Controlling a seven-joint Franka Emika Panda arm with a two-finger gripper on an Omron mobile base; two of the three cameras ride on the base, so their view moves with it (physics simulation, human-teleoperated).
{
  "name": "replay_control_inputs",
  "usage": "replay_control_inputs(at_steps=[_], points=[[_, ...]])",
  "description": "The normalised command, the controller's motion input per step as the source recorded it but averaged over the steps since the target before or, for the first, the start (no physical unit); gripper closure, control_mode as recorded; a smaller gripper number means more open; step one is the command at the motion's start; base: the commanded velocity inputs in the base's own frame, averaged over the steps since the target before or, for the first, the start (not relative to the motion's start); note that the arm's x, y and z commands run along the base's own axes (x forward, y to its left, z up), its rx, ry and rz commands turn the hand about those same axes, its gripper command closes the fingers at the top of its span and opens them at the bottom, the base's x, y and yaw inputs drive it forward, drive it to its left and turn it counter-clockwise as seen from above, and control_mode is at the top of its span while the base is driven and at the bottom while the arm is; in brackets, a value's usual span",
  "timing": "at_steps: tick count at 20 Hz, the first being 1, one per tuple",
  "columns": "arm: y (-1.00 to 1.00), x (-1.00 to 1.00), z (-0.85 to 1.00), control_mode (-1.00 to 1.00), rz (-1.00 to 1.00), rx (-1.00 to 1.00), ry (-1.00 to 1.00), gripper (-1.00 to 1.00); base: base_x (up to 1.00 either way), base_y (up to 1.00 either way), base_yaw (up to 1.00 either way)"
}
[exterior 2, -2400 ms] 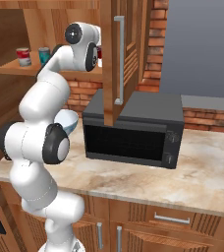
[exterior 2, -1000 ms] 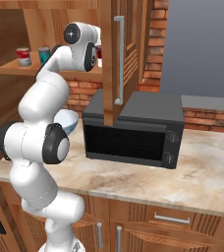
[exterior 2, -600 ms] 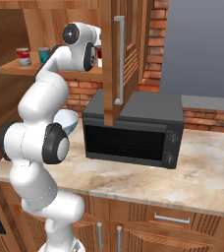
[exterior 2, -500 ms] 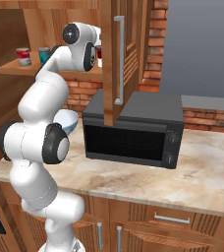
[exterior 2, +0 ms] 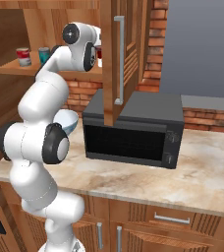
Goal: Stack two cans on top of the other two cans in the cabinet.
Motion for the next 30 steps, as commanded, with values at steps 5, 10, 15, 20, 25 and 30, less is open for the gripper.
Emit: replay_control_inputs(at_steps=[5, 10, 15, 20, 25, 30], points=[[0.0, 0.0, 0.0, -1.0, 0.0, 0.0, 0.0, -1.0, 0.0, 0.0, 0.0], [0.0, 0.0, 0.0, -1.0, 0.0, 0.0, 0.0, -1.0, 0.0, 0.0, 0.0], [0.0, 0.0, 0.0, -1.0, 0.0, 0.0, 0.0, -1.0, 0.0, 0.0, 0.0], [0.0, -0.15, 0.0, -1.0, 0.0, 0.0, 0.0, -1.0, 0.0, 0.0, 0.0], [0.0, -0.28, 0.0, -1.0, -0.01, 0.0, -0.02, -1.0, 0.0, 0.0, 0.0], [0.0, -0.41, -0.02, -1.0, -0.01, 0.0, -0.04, -1.0, 0.0, 0.0, 0.0]])
